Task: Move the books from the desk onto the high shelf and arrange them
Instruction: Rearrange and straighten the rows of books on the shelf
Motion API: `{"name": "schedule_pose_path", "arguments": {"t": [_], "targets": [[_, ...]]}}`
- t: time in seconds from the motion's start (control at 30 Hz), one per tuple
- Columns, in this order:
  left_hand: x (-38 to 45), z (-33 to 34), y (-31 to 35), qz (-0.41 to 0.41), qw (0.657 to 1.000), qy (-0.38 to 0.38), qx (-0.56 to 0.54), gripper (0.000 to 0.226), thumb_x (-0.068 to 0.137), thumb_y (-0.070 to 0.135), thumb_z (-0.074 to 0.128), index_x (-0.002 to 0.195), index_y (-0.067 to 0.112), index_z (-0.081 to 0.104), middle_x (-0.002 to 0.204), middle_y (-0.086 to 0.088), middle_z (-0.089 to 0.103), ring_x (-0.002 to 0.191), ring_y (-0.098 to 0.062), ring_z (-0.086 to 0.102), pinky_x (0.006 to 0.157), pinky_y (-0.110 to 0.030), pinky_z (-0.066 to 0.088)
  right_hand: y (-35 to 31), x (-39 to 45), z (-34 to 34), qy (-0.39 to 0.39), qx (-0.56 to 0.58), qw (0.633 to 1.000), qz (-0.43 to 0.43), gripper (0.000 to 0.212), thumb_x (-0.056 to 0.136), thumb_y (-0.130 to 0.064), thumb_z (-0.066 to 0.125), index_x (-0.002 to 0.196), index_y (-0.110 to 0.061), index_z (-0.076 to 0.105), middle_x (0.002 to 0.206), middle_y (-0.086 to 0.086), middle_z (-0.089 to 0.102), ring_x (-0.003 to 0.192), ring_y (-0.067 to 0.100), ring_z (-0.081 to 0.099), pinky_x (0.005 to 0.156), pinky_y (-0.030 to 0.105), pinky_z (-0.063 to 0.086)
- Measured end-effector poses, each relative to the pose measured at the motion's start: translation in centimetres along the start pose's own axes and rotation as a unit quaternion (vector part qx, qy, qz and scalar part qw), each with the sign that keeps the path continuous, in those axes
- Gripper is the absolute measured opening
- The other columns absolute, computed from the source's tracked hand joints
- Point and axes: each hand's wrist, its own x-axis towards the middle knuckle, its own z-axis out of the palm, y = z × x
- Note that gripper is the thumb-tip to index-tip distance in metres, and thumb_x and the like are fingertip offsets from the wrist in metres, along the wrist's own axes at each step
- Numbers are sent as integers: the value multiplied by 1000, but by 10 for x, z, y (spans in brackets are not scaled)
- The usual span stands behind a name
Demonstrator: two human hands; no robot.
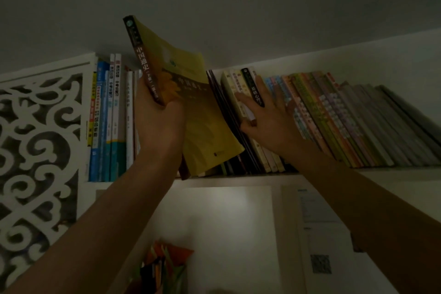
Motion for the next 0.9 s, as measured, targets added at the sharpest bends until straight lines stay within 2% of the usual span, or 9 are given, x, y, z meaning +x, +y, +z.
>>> {"name": "schedule_pose_path", "arguments": {"t": [0.2,0.33,0.4,0.5,0.57,0.7,0.77,0.83,0.9], "targets": [[2,6,3,42,998,-18,53,47,88,-2,52,133,5,43,124,-15,56,110,-27,57,95,-40,48,2,-1,1,12,-26,1000,-9,58,94,-37,46,146,-40,21,158,1,-12,143,40,-8,108,66,-1],[-5,17,11,39,999,-8,-12,31,91,11,48,122,17,50,113,-5,60,106,-19,59,95,-44,48,5,-1,-3,10,-15,1000,-7,58,93,-35,48,145,-40,23,158,2,-10,143,40,-6,108,65,0],[-6,27,12,28,999,-2,-29,36,91,11,47,127,16,48,115,-4,59,107,-19,58,95,-44,49,7,-1,-5,6,-12,1000,-4,59,92,-35,50,145,-41,23,158,2,-11,143,40,-7,109,65,0],[-7,42,12,33,999,19,-24,40,90,11,47,130,10,46,116,-8,59,106,-19,57,94,-31,49,8,-3,-6,6,-8,1000,-6,60,92,-34,49,146,-40,23,158,3,-11,143,40,-7,109,65,0],[-10,50,9,24,999,25,-15,39,92,10,47,131,11,46,112,-3,58,100,-13,56,87,-15,46,9,-3,-7,1,-5,1000,-11,60,93,-35,49,146,-40,22,158,2,-13,142,40,-10,108,65,-1],[-16,60,-11,-26,1000,2,12,48,91,12,53,135,24,39,102,18,48,97,0,45,91,-19,40,12,-3,-6,1,-2,1000,-19,59,93,-36,50,145,-41,24,158,2,-13,142,41,-10,109,66,0],[-22,59,-24,-44,998,-2,55,57,91,17,58,141,25,31,120,13,47,105,1,37,94,-11,28,13,-2,-5,7,-7,1000,-22,58,92,-35,51,144,-40,26,158,2,-12,142,41,-9,109,66,0],[-27,56,-33,-33,995,10,99,65,90,22,60,144,23,25,140,4,39,119,-2,34,86,-3,15,14,-1,-4,9,-6,1000,-23,58,91,-34,51,144,-40,28,158,2,-11,142,41,-8,109,67,2],[-30,56,-35,-7,990,10,139,69,90,23,59,146,20,19,143,3,34,123,9,28,81,3,6,13,-1,-4,8,-6,1000,-22,58,91,-35,51,144,-40,28,159,2,-10,142,41,-7,109,67,4]]}}
